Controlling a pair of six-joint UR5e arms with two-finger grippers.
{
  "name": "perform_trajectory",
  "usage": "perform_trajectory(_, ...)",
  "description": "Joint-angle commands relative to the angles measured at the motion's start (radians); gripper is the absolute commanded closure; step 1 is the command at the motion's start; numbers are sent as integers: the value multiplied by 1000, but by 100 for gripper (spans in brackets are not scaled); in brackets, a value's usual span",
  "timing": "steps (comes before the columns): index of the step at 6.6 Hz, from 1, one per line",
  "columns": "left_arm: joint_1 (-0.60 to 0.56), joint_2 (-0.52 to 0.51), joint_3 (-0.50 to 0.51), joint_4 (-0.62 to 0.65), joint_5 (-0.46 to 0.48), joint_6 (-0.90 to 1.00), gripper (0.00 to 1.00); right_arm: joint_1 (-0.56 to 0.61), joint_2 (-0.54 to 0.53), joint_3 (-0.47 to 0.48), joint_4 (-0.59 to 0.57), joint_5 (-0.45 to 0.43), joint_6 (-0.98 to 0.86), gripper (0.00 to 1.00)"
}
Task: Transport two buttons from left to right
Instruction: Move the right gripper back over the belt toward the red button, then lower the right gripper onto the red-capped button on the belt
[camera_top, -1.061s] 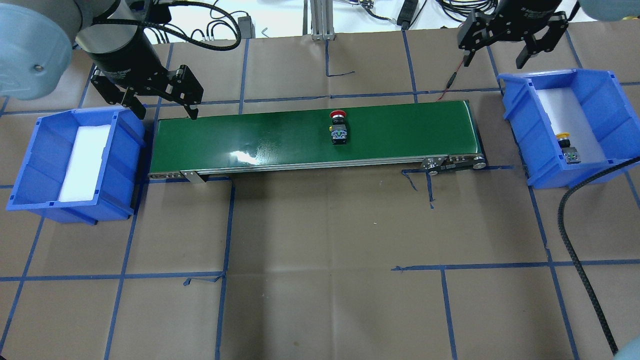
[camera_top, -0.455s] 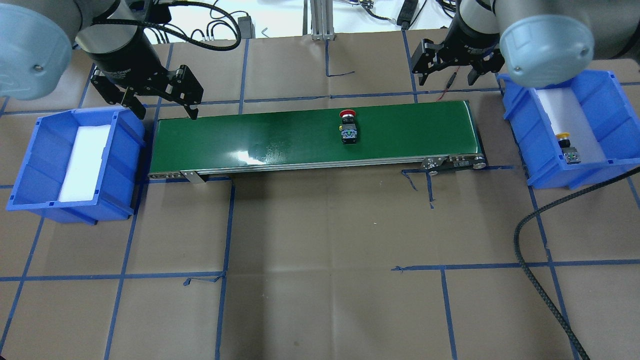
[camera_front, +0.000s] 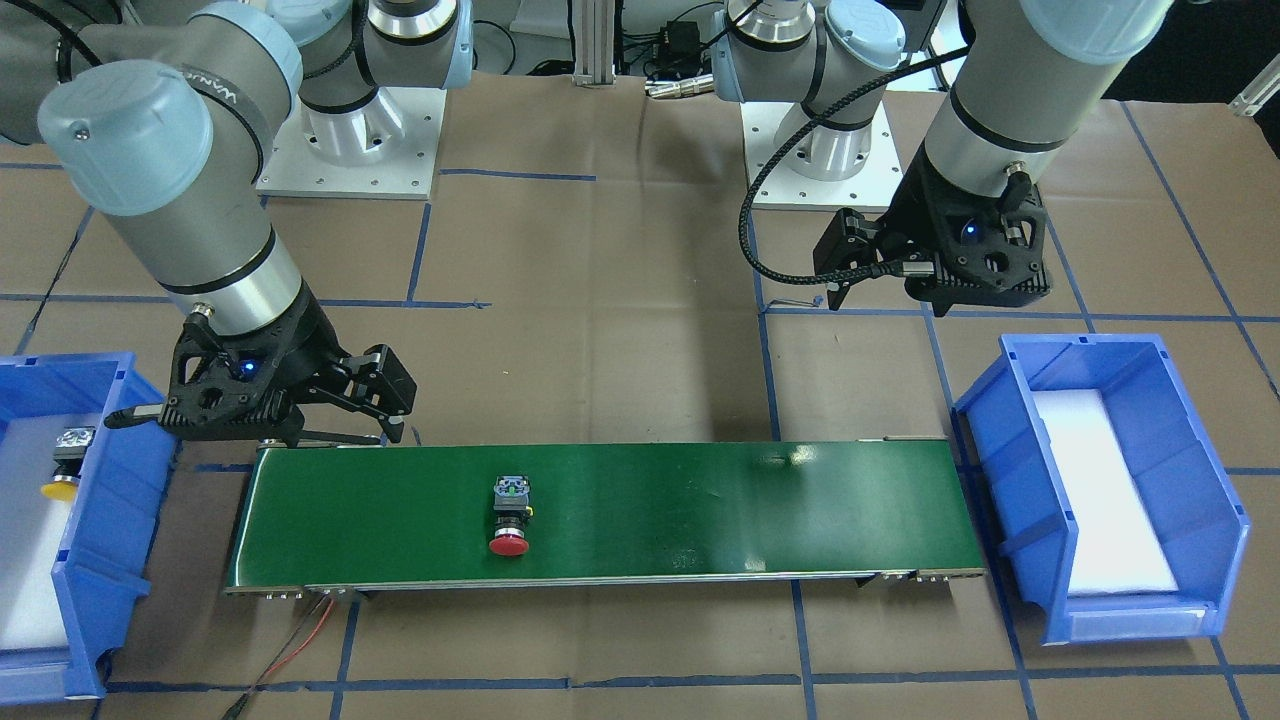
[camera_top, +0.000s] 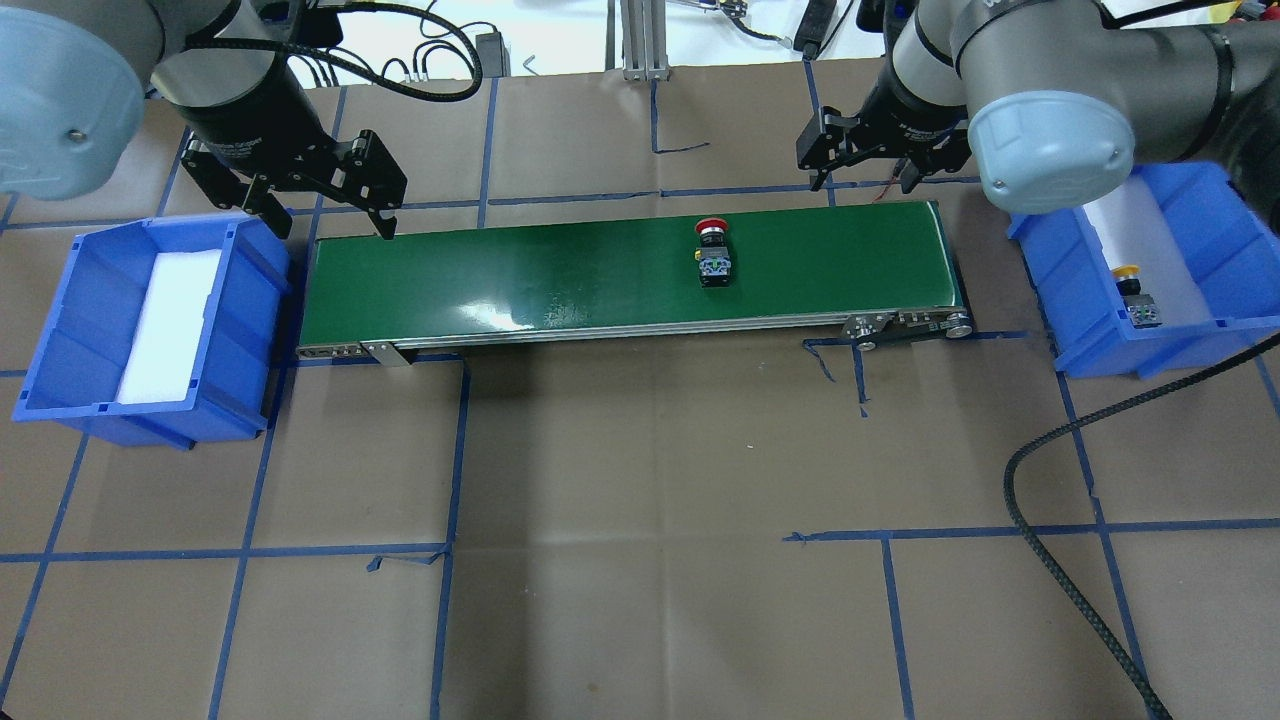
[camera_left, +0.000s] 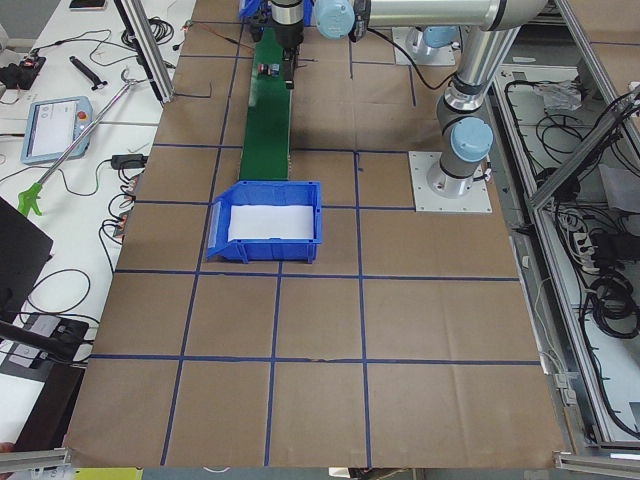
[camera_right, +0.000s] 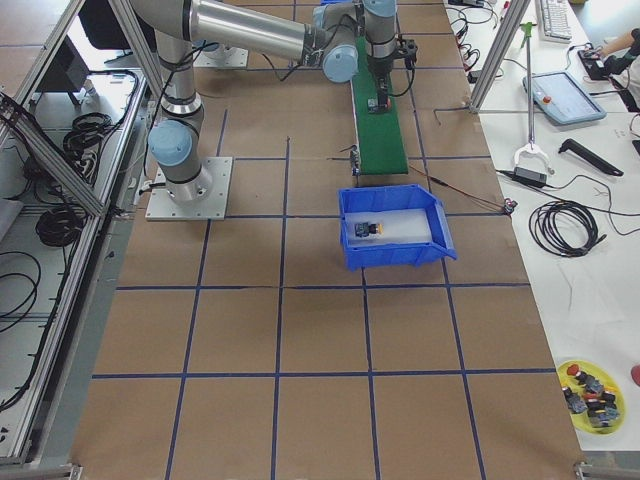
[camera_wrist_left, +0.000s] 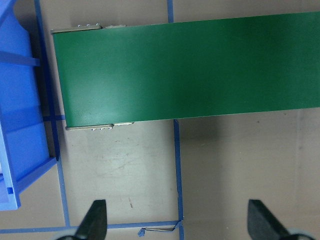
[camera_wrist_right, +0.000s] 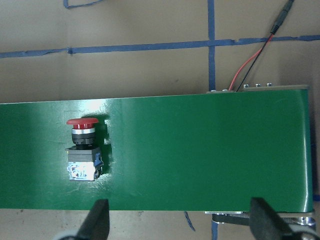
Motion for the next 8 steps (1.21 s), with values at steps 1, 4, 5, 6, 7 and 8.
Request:
perform_trajectory(1,-2,0,0,0,0,0,0,1,23,14,-50,12,-2,0)
perform_trajectory(4,0,0,0,0,0,0,0,2,103,8,-82,7,44,0)
perform_trajectory(5,0,0,0,0,0,0,0,6,106,14,-89,7,53,1)
perform_trajectory(6,0,0,0,0,0,0,0,15,111,33,-154,6,70,1)
perform_trajectory(7,0,1,0,0,0,2,0,33,114,52,-187,3,78,1)
perform_trajectory(8,0,1,0,0,0,2,0,38,123,58,-190,-9,100,1)
